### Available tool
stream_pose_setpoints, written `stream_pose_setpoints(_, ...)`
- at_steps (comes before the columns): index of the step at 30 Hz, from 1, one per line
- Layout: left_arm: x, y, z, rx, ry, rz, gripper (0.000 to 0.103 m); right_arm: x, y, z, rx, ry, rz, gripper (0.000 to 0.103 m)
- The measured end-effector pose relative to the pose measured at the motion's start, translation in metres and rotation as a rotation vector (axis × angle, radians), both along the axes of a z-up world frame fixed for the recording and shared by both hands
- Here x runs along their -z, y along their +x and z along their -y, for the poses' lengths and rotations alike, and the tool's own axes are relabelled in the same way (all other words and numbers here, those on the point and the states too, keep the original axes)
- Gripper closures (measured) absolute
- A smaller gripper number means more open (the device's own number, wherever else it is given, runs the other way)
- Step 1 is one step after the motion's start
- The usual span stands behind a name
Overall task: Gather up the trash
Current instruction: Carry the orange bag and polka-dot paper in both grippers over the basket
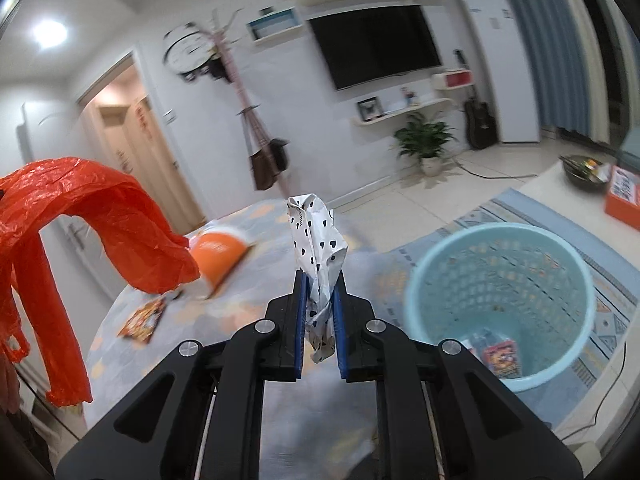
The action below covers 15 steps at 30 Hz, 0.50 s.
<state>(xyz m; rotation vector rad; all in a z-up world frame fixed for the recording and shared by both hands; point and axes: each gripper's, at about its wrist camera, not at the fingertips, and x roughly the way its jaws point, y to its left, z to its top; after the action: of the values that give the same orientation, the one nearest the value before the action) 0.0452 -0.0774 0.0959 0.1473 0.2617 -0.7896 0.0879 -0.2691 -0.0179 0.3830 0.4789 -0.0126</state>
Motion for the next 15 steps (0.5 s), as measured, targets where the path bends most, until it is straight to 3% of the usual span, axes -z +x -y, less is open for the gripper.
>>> stream_pose_setpoints(8,0.022,0.045,0.088,0.122,0.023,-0.091,0.101,0.027,-0.016,0.082,0.143,0.055,-0.014,0.093)
stream_pose_setpoints(15,0.043,0.085,0.15,0.187,0.029,-0.2,0.101,0.053,-0.023,0.13,0.236,0.042,-0.046,0.093)
